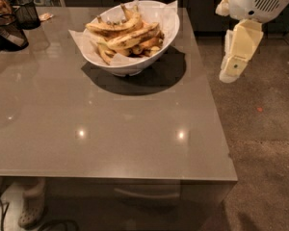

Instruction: Pick banana from white bowl

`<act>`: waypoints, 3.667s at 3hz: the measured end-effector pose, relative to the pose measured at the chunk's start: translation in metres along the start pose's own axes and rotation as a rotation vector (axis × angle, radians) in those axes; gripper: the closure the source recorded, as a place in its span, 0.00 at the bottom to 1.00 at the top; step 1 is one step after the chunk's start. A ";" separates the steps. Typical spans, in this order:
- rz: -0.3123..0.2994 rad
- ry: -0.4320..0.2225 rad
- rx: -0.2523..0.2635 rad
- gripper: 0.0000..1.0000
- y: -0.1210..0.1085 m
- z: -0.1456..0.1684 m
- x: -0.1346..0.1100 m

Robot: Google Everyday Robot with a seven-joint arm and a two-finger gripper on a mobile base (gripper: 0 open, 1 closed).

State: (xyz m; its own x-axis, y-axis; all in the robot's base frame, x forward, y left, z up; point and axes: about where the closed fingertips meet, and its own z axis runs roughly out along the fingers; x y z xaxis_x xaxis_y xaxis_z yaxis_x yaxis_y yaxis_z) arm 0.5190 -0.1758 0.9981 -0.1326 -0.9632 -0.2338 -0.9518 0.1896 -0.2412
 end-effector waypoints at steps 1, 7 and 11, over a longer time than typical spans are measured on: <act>-0.004 -0.012 0.019 0.00 -0.004 -0.001 -0.005; -0.297 -0.016 0.101 0.00 -0.078 0.015 -0.108; -0.470 -0.018 0.051 0.31 -0.115 0.063 -0.189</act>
Offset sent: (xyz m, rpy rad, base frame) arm 0.0208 0.0194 0.0153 -0.0425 -0.0788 0.0680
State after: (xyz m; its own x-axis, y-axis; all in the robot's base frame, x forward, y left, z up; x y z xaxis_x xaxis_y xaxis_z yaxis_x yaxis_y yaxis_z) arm 0.6709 -0.0032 1.0110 0.3145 -0.9435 -0.1043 -0.8926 -0.2566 -0.3708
